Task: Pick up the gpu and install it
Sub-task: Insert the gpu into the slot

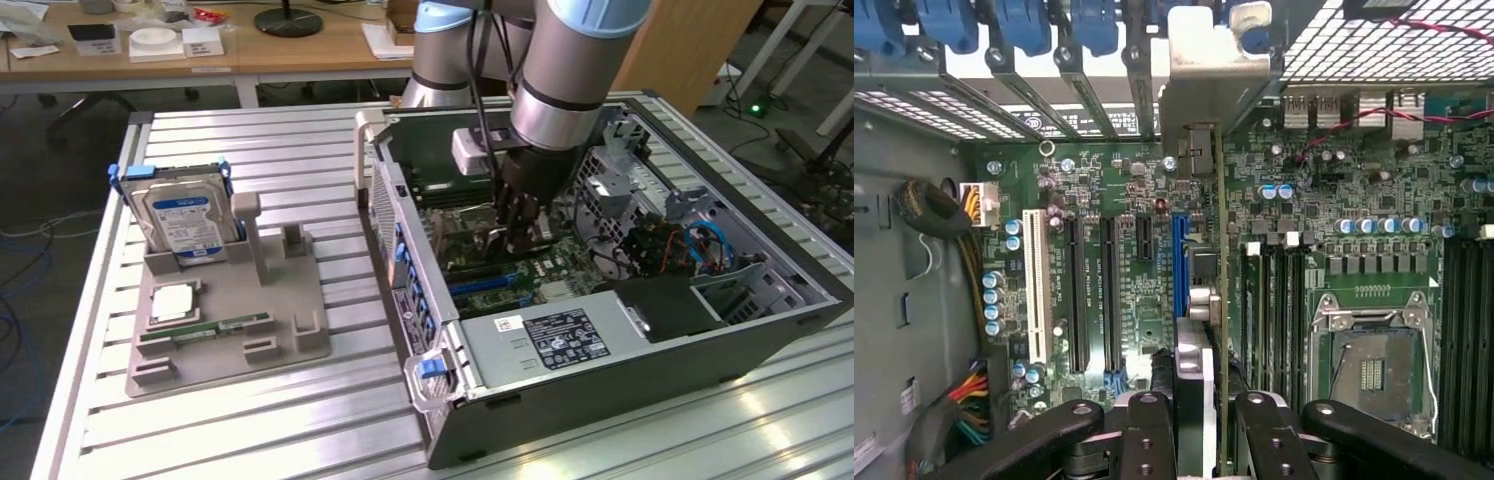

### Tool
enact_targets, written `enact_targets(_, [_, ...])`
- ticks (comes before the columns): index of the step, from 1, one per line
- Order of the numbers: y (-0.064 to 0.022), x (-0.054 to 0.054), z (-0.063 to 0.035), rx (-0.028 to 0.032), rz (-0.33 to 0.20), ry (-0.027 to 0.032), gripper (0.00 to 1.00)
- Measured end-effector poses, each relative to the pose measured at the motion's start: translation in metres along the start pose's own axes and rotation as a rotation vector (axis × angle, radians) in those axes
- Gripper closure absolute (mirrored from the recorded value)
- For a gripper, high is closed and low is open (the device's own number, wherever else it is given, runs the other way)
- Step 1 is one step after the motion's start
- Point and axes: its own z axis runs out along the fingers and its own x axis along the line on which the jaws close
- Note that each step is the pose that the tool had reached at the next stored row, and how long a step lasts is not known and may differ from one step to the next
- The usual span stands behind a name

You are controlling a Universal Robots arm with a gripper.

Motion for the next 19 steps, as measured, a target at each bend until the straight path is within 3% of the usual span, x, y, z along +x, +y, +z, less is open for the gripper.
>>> enact_targets(19, [0.0067,0.0056,0.0103,0.0000,0.000,0.0000,0.72])
